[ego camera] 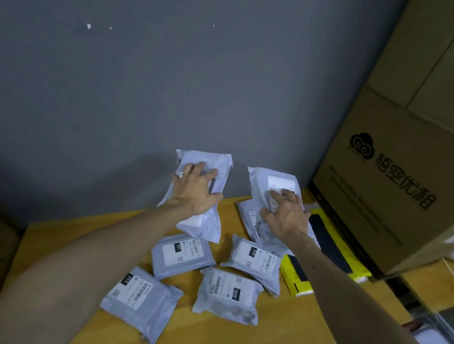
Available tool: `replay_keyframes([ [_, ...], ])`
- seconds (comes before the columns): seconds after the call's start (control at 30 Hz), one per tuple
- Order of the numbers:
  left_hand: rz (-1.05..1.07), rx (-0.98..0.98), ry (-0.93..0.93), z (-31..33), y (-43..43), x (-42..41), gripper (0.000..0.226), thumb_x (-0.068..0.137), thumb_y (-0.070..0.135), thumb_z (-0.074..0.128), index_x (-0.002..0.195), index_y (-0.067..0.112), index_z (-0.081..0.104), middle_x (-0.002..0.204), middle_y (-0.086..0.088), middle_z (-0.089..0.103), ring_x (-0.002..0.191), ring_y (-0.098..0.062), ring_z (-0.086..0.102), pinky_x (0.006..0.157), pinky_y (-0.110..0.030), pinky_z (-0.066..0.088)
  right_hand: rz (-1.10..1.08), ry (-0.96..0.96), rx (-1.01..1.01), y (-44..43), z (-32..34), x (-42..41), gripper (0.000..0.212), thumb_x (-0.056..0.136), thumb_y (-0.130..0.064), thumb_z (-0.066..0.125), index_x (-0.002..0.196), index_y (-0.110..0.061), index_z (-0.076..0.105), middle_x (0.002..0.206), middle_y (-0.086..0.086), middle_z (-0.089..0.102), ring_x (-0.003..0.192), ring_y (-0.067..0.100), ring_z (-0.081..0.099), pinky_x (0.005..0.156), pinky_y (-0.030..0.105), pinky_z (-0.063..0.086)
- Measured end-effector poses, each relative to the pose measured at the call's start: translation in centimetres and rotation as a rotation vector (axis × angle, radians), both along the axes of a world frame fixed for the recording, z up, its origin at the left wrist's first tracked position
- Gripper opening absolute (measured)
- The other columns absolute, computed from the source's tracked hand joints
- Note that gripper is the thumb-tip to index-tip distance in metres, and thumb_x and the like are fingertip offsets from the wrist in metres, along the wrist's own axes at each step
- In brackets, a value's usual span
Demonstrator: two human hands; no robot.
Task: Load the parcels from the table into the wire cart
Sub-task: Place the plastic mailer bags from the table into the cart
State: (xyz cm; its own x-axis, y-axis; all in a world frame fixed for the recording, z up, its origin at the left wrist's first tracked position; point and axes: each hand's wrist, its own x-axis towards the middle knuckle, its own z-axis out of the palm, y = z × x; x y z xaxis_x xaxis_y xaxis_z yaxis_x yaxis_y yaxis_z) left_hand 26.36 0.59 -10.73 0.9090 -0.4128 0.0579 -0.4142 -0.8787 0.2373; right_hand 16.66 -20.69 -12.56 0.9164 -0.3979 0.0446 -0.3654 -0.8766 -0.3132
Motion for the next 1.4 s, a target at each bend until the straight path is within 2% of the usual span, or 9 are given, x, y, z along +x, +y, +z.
replay_keyframes([
  [0.37, -0.165, 0.018, 0.059, -1.2, 0.9, -4.8, 0.068, 0.088, 0.052, 0.058, 0.149, 0.031, 0.036, 0.158, -0.001, 0.023, 0.143, -0.028, 0.017, 0.111, -0.056, 0.028, -0.067, 0.029, -0.082, 2.2, 0.6, -8.6, 0.050, 0.090, -0.040, 0.055, 0.139, -0.030, 0.047, 0.149, 0.002, 0.036, 0.136, 0.027, 0.032, 0.104, 0.054, 0.033],
  [0.63, -0.367, 0.066, 0.051, -1.6, -6.9, -11.0, 0.067, 0.088, 0.055, 0.057, 0.148, 0.031, 0.037, 0.157, 0.000, 0.025, 0.142, -0.027, 0.020, 0.111, -0.055, 0.027, -0.218, 0.089, -0.114, -2.3, -1.0, -20.1, 0.047, 0.094, -0.047, 0.053, 0.138, -0.030, 0.047, 0.151, 0.004, 0.034, 0.138, 0.029, 0.030, 0.101, 0.055, 0.035],
  [0.8, -0.545, 0.080, 0.063, -1.6, -13.8, -18.9, 0.068, 0.088, 0.052, 0.059, 0.148, 0.030, 0.038, 0.156, 0.000, 0.027, 0.141, -0.028, 0.022, 0.109, -0.057, 0.025, -0.398, 0.148, -0.104, -6.8, -1.8, -30.3, 0.049, 0.092, -0.047, 0.055, 0.137, -0.029, 0.049, 0.146, 0.005, 0.037, 0.136, 0.028, 0.032, 0.098, 0.053, 0.036],
  [1.07, -0.764, 0.138, 0.046, -2.3, -24.2, -34.2, 0.069, 0.094, 0.053, 0.053, 0.153, 0.027, 0.030, 0.160, -0.006, 0.019, 0.146, -0.029, 0.013, 0.112, -0.062, 0.020, -0.592, 0.119, -0.058, -12.5, -3.3, -48.2, 0.046, 0.088, -0.046, 0.058, 0.130, -0.029, 0.053, 0.143, 0.005, 0.040, 0.133, 0.028, 0.034, 0.099, 0.051, 0.040],
  [1.4, -1.043, 0.163, 0.018, -3.6, -34.2, -54.2, 0.071, 0.090, 0.051, 0.057, 0.152, 0.027, 0.032, 0.161, -0.006, 0.019, 0.147, -0.028, 0.013, 0.114, -0.058, 0.018, -0.932, 0.088, 0.048, -16.8, -5.1, -70.0, 0.045, 0.086, -0.043, 0.057, 0.128, -0.026, 0.054, 0.142, 0.005, 0.042, 0.132, 0.028, 0.036, 0.100, 0.051, 0.040],
])
